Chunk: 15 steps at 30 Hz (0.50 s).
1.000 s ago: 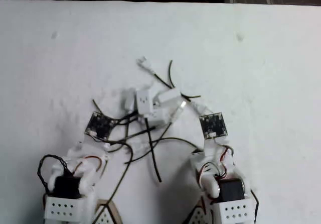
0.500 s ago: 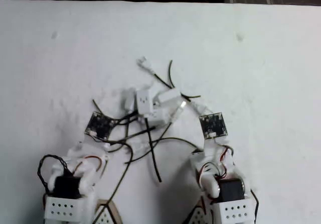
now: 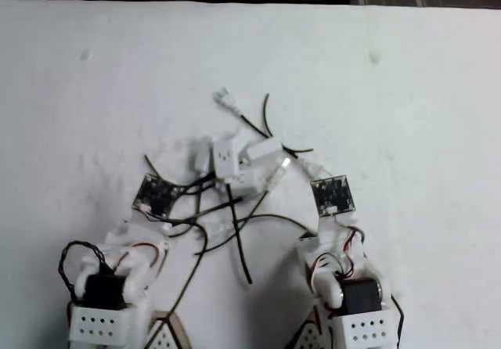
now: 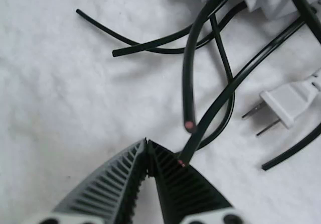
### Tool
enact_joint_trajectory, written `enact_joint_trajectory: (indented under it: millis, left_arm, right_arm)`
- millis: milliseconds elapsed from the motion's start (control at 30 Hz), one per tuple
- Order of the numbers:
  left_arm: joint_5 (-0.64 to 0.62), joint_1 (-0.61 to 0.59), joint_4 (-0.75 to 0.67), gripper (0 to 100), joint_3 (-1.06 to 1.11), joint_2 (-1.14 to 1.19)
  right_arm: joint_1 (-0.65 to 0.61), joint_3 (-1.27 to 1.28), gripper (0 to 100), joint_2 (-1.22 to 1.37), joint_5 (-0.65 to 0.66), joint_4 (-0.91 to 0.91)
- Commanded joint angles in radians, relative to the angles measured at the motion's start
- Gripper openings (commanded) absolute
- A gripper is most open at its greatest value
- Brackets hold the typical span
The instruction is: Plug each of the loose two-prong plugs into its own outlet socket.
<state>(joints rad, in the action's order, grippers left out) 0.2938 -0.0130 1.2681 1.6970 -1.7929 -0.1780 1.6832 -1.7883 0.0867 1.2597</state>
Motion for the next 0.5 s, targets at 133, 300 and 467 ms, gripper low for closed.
enact_joint_trajectory:
  millis: [133, 300, 467]
  left_arm:
    - [-0.003, -0.005, 0.005, 2, -0.003, -0.007]
    - [-0.003, -0.001, 0.005, 2, -0.003, -0.007]
    - [-0.003, -0.007, 0.005, 2, -0.003, -0.007]
  right_arm:
    - [0.001, 0.009, 1.8, -0.008, -0.003, 0.007]
    - [0.001, 0.009, 1.8, -0.008, -0.003, 0.007]
    - [0.001, 0.009, 1.8, -0.008, -0.003, 0.007]
